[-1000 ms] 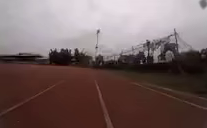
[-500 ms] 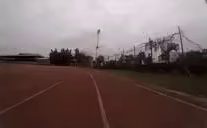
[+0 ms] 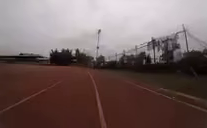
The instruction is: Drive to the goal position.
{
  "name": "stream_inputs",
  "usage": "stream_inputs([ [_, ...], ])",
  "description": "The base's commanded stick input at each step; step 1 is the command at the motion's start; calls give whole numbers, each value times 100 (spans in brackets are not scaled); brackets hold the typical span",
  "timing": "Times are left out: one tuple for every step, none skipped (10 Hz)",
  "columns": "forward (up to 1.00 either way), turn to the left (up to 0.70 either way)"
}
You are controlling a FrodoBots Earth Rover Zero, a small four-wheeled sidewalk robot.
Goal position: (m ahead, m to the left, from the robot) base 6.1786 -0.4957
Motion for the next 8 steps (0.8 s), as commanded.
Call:
stream_inputs([
  [70,0],
  [70,0],
  [70,0],
  [70,0],
  [70,0],
  [70,0],
  [70,0],
  [70,0],
])
